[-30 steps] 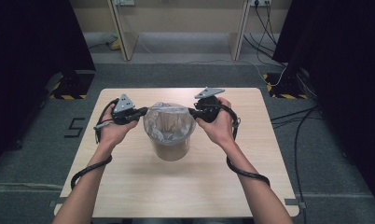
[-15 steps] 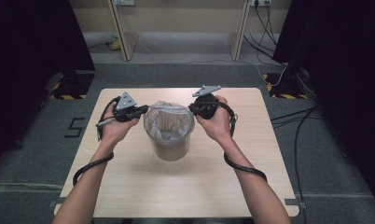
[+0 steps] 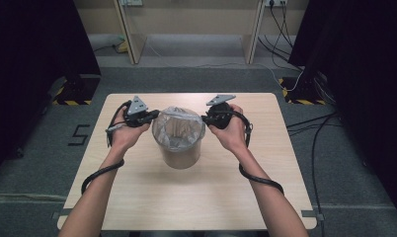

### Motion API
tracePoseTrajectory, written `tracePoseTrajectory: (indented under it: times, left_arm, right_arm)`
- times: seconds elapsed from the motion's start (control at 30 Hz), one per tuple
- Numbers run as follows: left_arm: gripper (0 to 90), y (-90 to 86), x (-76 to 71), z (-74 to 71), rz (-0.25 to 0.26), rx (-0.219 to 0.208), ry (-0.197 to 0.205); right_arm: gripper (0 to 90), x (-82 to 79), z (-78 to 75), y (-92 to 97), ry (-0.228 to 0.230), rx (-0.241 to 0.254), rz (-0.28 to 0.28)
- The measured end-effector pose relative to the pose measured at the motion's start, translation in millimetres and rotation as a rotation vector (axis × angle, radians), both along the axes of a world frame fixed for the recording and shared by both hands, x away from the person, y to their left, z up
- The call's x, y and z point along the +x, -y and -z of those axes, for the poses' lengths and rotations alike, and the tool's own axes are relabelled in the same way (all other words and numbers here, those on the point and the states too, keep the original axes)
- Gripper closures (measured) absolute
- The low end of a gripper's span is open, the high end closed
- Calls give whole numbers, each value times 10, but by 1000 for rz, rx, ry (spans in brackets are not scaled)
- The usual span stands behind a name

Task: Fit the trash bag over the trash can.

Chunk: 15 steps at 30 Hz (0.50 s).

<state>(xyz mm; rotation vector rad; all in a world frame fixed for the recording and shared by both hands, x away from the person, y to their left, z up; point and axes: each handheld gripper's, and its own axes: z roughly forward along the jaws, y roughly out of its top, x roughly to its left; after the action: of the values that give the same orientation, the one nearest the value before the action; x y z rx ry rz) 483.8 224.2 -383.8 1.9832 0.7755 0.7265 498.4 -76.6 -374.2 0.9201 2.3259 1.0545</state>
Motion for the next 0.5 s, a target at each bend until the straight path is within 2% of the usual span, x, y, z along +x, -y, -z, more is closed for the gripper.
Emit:
tracePoseTrajectory:
  times: [0.3,0.5]
  left_arm:
    - [897,34,1,-10,-2,10,1]
    - [897,38,19,-32,-3,13,3]
  right_arm:
    - [687,-39,23,82,-28,-32,-13]
    - [678,-81,-139,86,0,17,-33]
